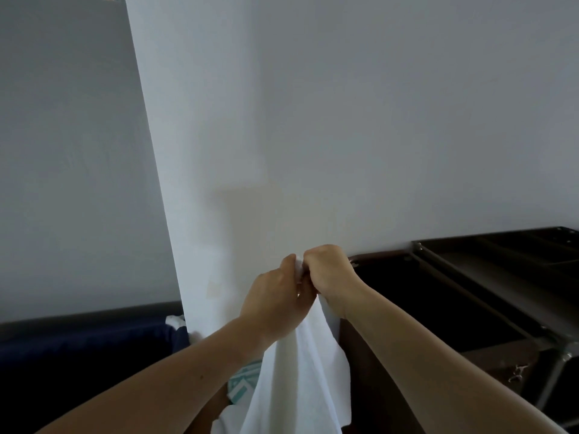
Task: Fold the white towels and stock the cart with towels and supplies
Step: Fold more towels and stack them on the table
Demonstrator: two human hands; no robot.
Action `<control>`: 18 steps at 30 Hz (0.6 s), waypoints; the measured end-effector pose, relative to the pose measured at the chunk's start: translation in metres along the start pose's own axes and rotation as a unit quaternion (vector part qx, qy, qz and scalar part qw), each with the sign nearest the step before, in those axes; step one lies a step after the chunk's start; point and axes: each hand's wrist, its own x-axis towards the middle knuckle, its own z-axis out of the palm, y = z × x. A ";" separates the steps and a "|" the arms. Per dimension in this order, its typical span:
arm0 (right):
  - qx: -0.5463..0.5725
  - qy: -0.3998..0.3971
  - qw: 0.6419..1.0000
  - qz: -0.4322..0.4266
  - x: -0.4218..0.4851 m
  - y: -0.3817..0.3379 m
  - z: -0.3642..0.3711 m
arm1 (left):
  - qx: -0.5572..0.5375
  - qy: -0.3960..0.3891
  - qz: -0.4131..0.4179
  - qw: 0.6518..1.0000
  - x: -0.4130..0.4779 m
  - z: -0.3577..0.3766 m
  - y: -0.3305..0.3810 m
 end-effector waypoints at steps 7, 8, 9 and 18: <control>-0.017 -0.083 0.994 -0.065 -0.005 -0.003 -0.026 | -0.043 0.024 0.002 0.999 0.014 -0.017 -0.023; -0.015 -0.095 0.991 -0.090 -0.002 -0.001 -0.032 | -0.075 0.028 -0.010 0.997 0.019 -0.020 -0.027; -0.016 -0.093 0.989 -0.114 0.001 0.003 -0.039 | -0.121 0.036 -0.026 0.992 0.024 -0.023 -0.031; -0.089 -0.162 0.961 -0.206 -0.003 0.032 -0.042 | -0.529 0.076 -0.065 0.842 0.089 -0.083 -0.018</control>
